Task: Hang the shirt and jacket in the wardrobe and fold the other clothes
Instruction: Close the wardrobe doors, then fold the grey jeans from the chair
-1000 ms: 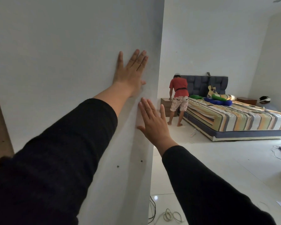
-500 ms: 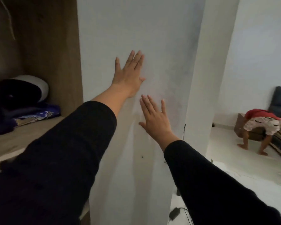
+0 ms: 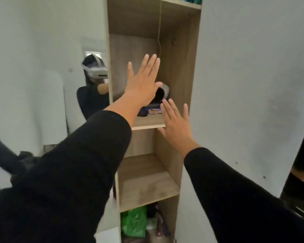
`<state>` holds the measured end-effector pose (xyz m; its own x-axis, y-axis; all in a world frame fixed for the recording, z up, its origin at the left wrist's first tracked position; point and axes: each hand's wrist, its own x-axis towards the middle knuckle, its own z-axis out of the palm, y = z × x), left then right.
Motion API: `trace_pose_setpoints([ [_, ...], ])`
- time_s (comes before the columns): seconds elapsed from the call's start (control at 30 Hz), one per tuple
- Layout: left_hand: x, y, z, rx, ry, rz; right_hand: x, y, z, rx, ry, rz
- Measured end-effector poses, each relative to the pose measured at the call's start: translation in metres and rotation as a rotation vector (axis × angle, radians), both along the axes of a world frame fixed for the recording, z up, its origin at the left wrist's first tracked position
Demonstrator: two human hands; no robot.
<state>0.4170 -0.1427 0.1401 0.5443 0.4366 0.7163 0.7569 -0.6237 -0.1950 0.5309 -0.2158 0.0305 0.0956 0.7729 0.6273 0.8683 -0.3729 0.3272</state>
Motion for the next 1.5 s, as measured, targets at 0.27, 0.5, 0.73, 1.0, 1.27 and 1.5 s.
trace_pose_setpoints([
  [0.27, -0.211, -0.032, -0.011, -0.028, 0.048, 0.381, -0.196, 0.019, -0.006, -0.005, 0.029, 0.419],
  [0.5, -0.397, -0.091, -0.023, -0.077, 0.050, 0.716, -0.374, -0.005, -0.028, -0.044, 0.028, 0.729],
  [0.73, -0.519, -0.180, -0.048, -0.173, 0.046, 1.045, -0.499, -0.052, -0.053, -0.122, 0.058, 1.031],
  [1.0, -0.587, -0.306, -0.084, -0.246, -0.027, 1.402, -0.589, -0.128, -0.086, -0.234, 0.034, 1.378],
  [1.27, -0.603, -0.412, -0.134, -0.398, -0.094, 1.732, -0.629, -0.204, -0.130, -0.406, -0.020, 1.657],
  [1.5, -0.601, -0.461, -0.192, -0.558, -0.203, 1.827, -0.632, -0.243, -0.174, -0.505, -0.103, 1.727],
])
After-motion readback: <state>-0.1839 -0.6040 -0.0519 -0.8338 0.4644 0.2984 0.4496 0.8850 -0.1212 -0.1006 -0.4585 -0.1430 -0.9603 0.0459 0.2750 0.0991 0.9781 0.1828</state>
